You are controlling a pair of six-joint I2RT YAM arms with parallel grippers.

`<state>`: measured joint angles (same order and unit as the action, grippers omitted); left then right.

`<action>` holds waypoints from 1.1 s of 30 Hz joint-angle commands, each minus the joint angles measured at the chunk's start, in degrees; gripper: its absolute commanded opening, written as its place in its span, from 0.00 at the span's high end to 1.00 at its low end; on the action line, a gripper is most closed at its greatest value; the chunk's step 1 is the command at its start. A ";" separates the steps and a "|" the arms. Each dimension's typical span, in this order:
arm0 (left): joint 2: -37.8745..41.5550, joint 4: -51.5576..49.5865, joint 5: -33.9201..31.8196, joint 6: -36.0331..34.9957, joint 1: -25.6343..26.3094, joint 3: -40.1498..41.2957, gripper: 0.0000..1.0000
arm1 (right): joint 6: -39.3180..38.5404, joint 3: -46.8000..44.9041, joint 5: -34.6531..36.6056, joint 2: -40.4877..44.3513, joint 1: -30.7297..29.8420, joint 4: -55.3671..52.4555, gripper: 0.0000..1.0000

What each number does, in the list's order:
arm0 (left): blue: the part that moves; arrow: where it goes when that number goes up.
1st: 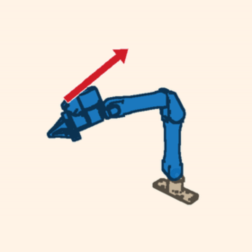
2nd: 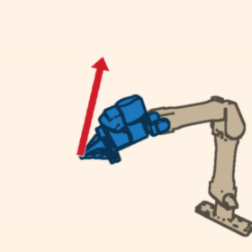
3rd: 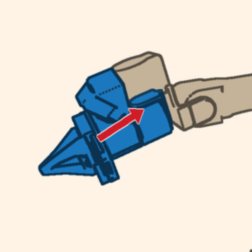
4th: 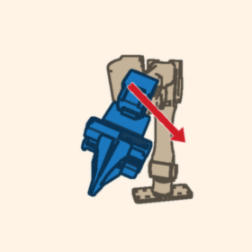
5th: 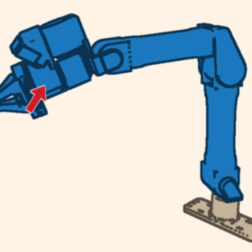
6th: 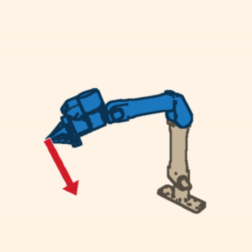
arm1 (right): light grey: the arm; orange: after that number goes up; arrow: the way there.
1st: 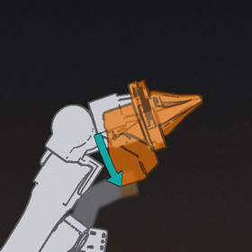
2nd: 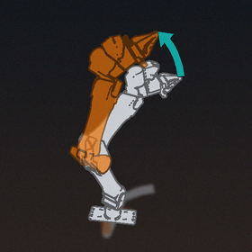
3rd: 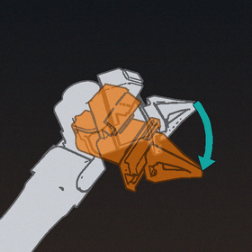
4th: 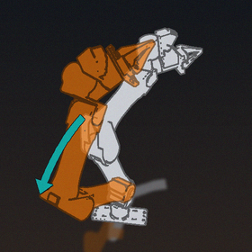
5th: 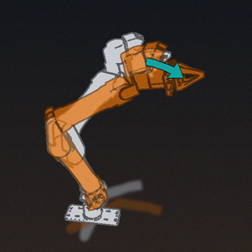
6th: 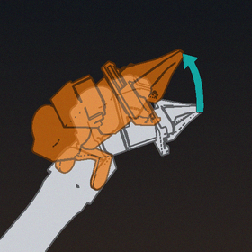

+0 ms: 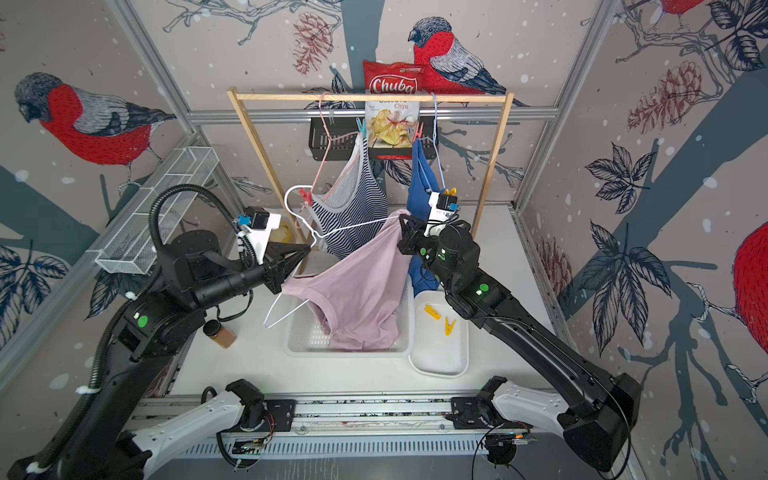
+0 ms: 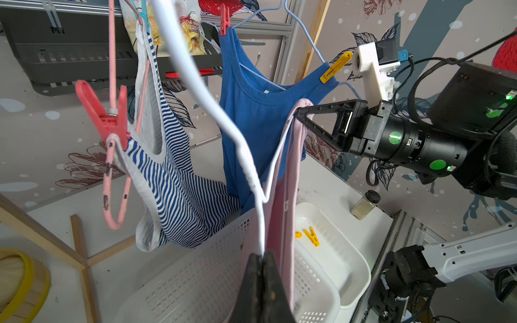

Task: Remove the clothespins securing tank tops to the hanger
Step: Remove the tank top from the hanger.

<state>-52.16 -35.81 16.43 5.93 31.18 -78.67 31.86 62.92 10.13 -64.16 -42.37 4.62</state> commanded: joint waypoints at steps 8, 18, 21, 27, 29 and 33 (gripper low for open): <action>0.89 -2.97 -5.76 -6.22 0.02 -4.20 1.00 | 5.27 -3.34 5.51 0.18 0.70 -1.21 1.00; -7.54 -2.02 -2.01 -5.40 0.07 -13.79 1.00 | 6.03 -7.59 5.37 -3.08 -3.65 0.87 1.00; -11.10 -2.64 -2.20 -6.04 -0.01 -17.97 1.00 | 6.82 -11.97 12.68 -4.42 -8.54 2.96 0.97; -16.42 -1.14 4.40 -3.89 0.11 -20.96 1.00 | 12.99 -23.74 19.36 -3.18 -15.07 13.28 0.96; -16.97 -0.52 4.72 -3.56 0.11 -20.01 1.00 | 16.00 -26.44 21.65 -2.55 -16.05 14.58 0.94; -19.42 -2.17 4.14 -3.98 0.15 -21.22 1.00 | 18.93 -27.75 22.02 -3.93 -16.64 9.88 0.79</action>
<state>-70.57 -39.13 19.42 1.67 31.29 -99.09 47.07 35.48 28.62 -67.48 -58.48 14.41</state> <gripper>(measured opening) 0.050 0.167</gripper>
